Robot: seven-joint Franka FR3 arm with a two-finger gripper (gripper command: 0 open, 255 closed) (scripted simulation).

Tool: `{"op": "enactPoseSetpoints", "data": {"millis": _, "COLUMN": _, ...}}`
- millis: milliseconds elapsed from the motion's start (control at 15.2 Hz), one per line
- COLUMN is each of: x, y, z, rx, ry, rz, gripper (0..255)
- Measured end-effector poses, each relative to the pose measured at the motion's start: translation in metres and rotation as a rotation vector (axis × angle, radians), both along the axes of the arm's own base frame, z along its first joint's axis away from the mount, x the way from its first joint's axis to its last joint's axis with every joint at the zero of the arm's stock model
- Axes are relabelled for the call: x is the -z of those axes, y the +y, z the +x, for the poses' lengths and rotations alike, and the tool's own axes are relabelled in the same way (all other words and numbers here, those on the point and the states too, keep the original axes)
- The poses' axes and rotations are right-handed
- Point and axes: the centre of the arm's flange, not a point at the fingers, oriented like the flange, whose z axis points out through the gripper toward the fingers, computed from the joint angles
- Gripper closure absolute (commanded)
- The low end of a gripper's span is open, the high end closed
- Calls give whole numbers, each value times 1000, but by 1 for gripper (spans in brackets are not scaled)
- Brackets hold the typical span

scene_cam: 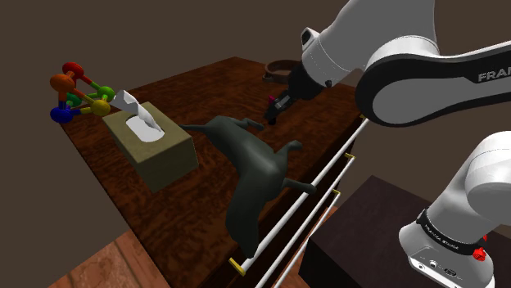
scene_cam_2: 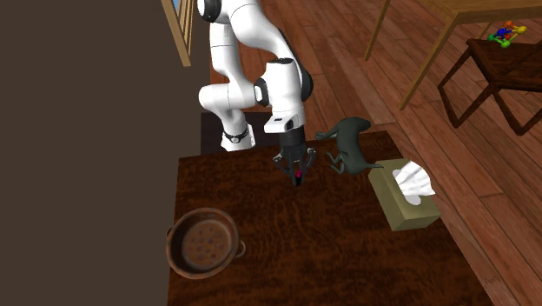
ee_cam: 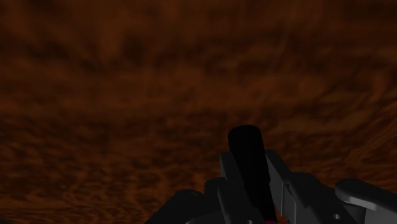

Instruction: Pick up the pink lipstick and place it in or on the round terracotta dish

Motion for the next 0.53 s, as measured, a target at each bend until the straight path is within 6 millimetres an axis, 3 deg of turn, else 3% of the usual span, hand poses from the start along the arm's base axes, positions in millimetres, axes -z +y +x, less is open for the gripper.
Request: {"op": "enactPoseSetpoints", "data": {"millis": 528, "x": -38, "y": 0, "z": 0, "rx": 0, "ry": 0, "rz": 0, "gripper": 255}}
